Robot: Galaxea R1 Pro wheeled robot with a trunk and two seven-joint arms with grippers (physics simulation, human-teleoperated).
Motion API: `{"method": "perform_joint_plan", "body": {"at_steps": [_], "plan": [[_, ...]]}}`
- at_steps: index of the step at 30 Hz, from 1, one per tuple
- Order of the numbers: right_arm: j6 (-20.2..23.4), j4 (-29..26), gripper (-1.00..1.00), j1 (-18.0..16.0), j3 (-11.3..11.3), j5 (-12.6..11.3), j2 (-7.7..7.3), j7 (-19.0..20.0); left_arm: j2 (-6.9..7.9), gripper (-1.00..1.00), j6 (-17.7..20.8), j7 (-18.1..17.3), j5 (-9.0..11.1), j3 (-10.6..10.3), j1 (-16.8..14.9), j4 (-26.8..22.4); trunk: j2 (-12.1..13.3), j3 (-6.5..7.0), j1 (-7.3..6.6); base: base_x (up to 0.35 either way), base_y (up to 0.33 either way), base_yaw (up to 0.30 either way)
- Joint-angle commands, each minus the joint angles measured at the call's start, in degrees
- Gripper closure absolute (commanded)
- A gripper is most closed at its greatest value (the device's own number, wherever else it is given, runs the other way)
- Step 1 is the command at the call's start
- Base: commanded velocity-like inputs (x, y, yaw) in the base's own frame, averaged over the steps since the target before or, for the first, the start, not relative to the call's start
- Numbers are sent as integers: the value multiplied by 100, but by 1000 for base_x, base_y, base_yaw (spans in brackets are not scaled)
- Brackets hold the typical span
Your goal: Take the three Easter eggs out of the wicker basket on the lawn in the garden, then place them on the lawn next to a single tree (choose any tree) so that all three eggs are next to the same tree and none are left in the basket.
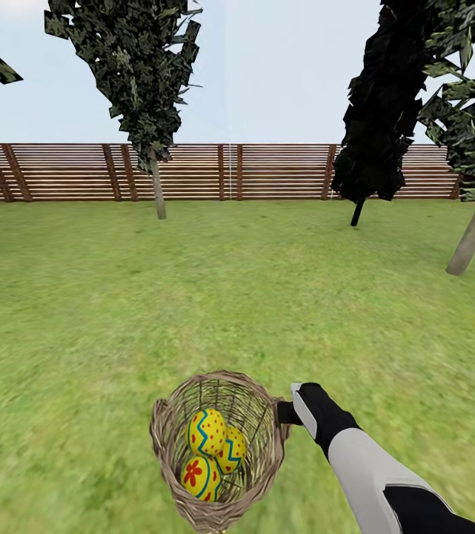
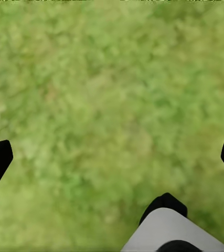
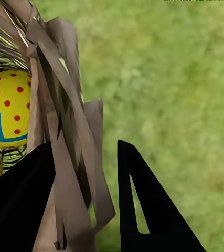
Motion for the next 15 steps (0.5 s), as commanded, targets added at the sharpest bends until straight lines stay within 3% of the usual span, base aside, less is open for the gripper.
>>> {"method": "perform_joint_plan", "body": {"at_steps": [1, 15], "plan": [[16, -10, 100, -3, -50, -54, 10, -22, 3, -100, -15, 22, 57, -16, 3, -8, 38, 14, -22, 0, 0, 0], [16, -10, 100, -3, -47, -55, 11, -22, 3, -100, -17, 21, 54, -17, 3, -8, 600, 265, -330, 0, 0, 0]]}}
